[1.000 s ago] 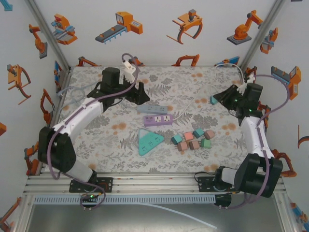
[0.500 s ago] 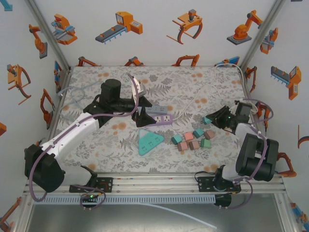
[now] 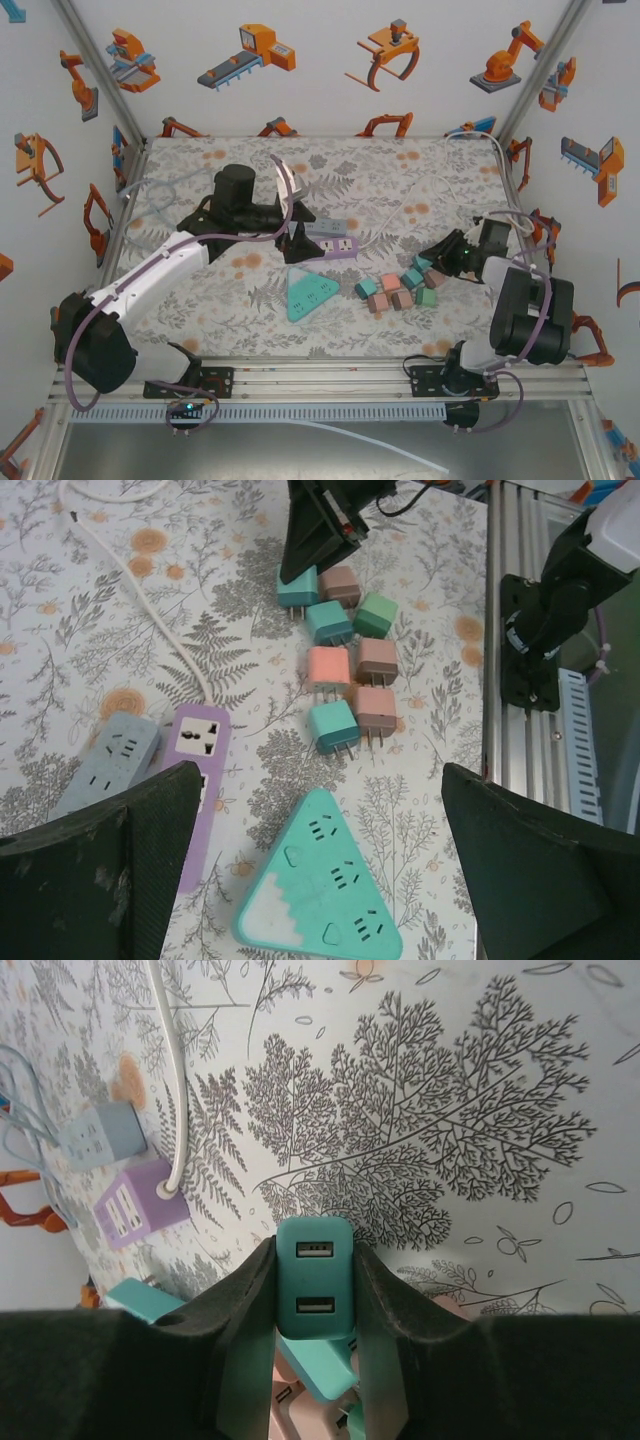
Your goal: Pull the plug off the socket
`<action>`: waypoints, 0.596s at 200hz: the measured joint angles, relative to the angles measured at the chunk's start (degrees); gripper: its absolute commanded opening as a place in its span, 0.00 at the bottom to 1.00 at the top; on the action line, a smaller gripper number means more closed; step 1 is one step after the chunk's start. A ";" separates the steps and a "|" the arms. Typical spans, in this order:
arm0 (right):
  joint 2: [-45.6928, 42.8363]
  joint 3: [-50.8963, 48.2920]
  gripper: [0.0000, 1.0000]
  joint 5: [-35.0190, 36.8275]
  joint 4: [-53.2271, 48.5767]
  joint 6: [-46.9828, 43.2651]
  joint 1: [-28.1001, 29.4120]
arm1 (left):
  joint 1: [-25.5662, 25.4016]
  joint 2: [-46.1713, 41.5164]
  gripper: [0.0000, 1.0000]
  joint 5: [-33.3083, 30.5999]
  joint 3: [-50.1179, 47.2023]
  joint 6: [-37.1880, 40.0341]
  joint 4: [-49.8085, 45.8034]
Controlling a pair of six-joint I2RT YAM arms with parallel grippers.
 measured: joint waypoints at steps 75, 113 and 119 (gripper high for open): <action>-4.02 0.37 0.46 6.43 -7.50 -4.37 0.13 | 0.02 -2.86 0.97 -11.67 -3.82 -0.26 0.59; -10.23 1.60 0.48 11.10 -11.26 -6.10 0.35 | 0.02 -8.59 0.97 -21.68 -7.87 -1.14 1.31; -11.52 1.75 0.49 12.35 -11.26 -6.47 0.48 | 0.02 -9.66 0.97 -23.56 -8.76 -1.44 1.75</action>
